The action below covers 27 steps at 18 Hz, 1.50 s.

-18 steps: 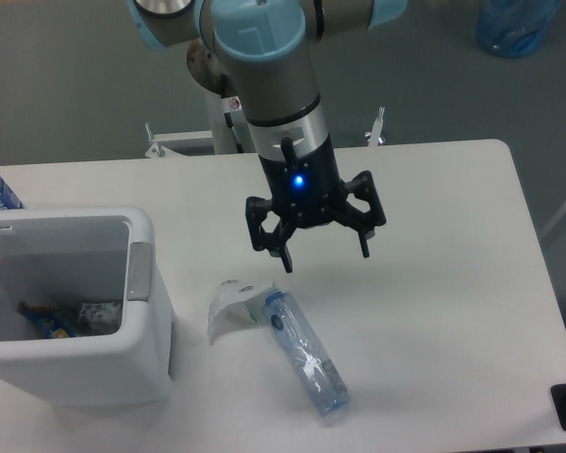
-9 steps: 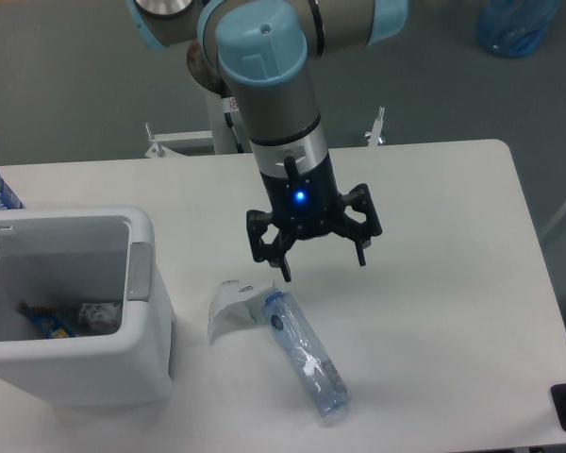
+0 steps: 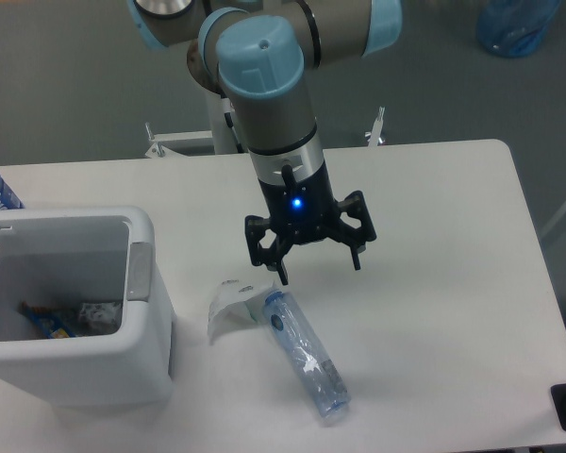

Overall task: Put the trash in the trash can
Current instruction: 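Move the open gripper down toward the clear plastic bag, then lower the gripper onto the plastic bag and close on it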

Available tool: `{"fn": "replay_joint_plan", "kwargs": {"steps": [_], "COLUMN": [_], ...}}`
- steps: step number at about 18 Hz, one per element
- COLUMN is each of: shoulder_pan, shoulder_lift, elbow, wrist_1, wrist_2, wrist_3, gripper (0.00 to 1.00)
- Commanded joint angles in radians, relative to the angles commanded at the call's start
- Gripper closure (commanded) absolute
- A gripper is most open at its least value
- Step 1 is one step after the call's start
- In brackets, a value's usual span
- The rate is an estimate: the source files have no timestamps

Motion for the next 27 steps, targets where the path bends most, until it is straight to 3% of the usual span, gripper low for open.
{"fn": "replay_joint_plan", "kwargs": {"steps": [13, 17, 27], "shoulder_pan": [-0.028, -0.038, -0.086], "shoulder_lift": [-0.008, -0.049, -0.152], "elbow": [-0.167, -0.186, -0.206], "wrist_1": [0.000, 0.000, 0.015], "wrist_2": [-0.005, -0.006, -0.002], "wrist_3": [0.308, 0.426, 0.423], "gripper": [0.00, 0.00, 0.04]}}
